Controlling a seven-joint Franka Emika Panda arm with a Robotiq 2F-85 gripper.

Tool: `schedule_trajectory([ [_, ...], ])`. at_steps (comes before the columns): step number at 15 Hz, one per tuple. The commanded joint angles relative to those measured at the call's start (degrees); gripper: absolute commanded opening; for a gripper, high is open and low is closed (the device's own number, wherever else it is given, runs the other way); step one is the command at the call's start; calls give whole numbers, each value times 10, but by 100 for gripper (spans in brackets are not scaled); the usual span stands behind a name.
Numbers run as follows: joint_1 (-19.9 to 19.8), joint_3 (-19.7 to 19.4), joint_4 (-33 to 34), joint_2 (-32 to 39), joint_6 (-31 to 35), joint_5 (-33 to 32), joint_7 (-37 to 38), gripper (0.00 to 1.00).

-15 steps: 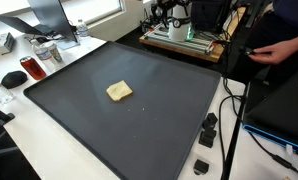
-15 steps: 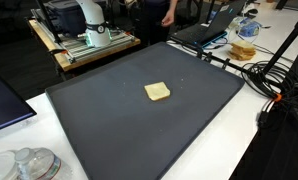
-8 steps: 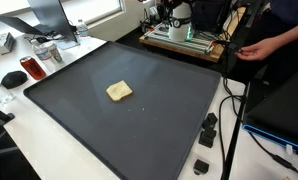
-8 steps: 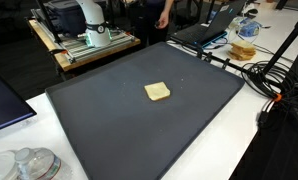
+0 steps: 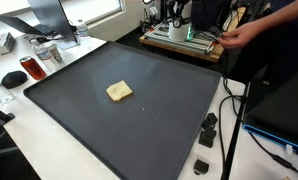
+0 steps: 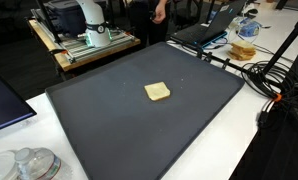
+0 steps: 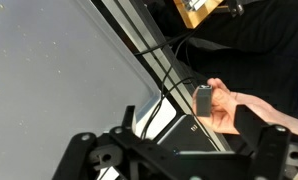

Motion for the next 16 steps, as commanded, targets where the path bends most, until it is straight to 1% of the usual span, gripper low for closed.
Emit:
schedule_trajectory([
  [1, 12, 6, 3, -12, 5, 47, -65, 100],
  [5, 3, -7, 11, -10, -9, 61, -131, 100],
  [6, 0, -10, 12, -10, -10, 64, -146, 96],
  [7, -2, -12, 14, -8, -11, 64, -159, 74],
  [9, -6, -15, 15, -7, -15, 69, -179, 69],
  [11, -8, -16, 16, -7, -15, 73, -191, 55],
  [14, -10, -16, 15, -6, -14, 78, -204, 48],
  [15, -10, -15, 15, -7, -13, 79, -206, 44],
  [16, -10, -15, 15, -7, -13, 79, -208, 47],
])
